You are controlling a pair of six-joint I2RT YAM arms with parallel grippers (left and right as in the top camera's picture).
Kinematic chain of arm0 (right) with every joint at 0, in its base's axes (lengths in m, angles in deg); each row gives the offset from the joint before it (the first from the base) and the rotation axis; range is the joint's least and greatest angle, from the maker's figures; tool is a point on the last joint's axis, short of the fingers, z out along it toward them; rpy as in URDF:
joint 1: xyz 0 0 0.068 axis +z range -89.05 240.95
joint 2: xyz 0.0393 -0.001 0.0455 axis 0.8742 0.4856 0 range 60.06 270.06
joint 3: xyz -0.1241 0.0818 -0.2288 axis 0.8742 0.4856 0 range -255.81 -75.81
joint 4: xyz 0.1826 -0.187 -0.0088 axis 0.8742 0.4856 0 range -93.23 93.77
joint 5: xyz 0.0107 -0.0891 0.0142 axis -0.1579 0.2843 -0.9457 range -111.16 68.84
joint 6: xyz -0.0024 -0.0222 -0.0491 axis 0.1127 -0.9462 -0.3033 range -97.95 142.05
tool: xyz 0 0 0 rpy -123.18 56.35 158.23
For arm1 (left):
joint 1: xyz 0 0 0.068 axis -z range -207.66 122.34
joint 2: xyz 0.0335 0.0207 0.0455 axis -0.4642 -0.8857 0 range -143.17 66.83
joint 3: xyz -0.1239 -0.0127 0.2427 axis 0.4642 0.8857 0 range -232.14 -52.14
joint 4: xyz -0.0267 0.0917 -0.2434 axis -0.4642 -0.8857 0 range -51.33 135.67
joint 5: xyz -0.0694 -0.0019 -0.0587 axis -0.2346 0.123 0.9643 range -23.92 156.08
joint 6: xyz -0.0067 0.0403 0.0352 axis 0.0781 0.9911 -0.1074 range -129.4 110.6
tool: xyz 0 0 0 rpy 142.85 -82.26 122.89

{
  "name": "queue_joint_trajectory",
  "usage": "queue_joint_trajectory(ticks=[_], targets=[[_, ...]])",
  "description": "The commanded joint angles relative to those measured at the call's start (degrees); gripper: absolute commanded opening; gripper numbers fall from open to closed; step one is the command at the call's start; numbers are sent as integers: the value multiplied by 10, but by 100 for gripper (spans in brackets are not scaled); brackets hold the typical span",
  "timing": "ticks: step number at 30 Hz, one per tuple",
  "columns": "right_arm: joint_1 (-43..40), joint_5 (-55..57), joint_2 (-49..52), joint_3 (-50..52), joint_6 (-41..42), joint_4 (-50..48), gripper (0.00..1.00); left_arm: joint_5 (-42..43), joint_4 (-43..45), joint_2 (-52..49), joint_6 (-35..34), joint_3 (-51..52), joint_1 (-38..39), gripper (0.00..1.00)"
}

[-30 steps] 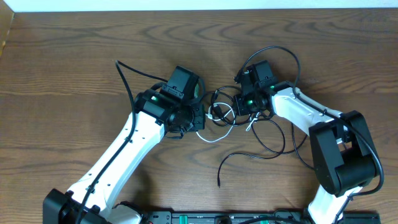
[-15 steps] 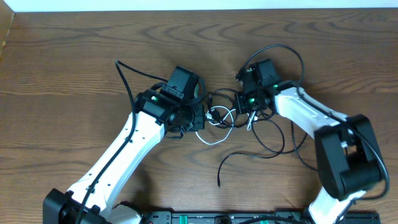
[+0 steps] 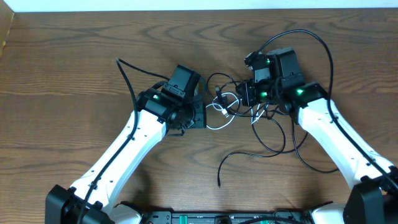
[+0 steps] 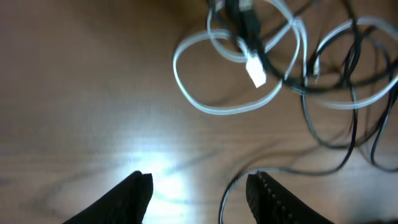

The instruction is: Untangle cables

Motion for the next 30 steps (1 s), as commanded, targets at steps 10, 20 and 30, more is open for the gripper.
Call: queue_joint_trajectory(ticks=[10,20,30], targets=[[0,0,-74,-11,2,31,1,-67,116,-9,-15,0,-3,54],[0,28,-115,-11,2,66,1,-42,150,-66,-30,0,-3,62],[0,16,-120,-11,2,78,1,134,260,-150,-27,0,-3,67]])
